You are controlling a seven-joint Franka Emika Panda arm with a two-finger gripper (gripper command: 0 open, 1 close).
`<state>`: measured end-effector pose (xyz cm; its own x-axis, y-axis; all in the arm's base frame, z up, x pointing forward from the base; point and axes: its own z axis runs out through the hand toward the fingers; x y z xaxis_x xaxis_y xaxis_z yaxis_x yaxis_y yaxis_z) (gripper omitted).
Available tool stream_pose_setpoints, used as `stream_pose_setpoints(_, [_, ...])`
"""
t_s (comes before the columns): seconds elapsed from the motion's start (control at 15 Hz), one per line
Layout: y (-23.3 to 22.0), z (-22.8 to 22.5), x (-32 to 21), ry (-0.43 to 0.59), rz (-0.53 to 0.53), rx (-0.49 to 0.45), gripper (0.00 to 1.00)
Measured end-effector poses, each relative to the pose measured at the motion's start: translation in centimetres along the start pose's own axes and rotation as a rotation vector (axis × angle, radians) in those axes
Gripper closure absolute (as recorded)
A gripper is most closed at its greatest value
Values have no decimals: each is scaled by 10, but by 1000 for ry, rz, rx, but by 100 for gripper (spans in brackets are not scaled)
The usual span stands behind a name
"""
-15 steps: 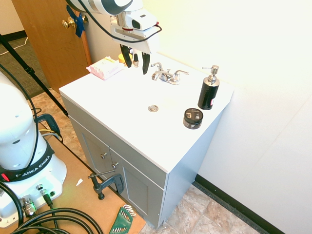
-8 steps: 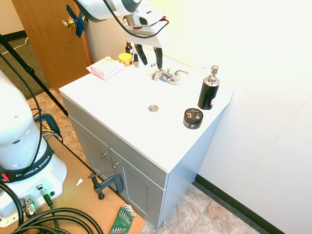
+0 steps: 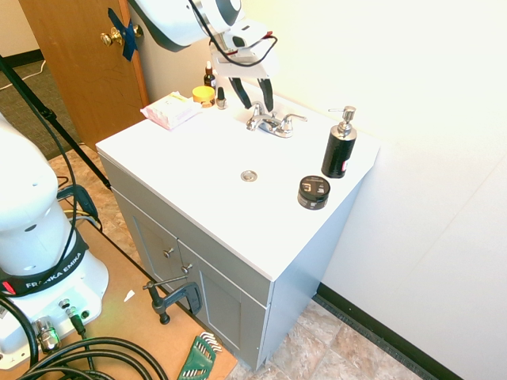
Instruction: Turn off the hot water
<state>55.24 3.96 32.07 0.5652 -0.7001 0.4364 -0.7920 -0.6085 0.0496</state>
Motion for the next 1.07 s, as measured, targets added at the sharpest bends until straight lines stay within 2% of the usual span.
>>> stream_pose_setpoints(0.27, [-14, 12, -1, -3, -10, -7, 0])
stream_pose_setpoints(0.73, [-37, 7, -11, -21, -11, 14, 0])
stream_pose_setpoints(1.07, [-70, 9, -21, -34, -18, 29, 0])
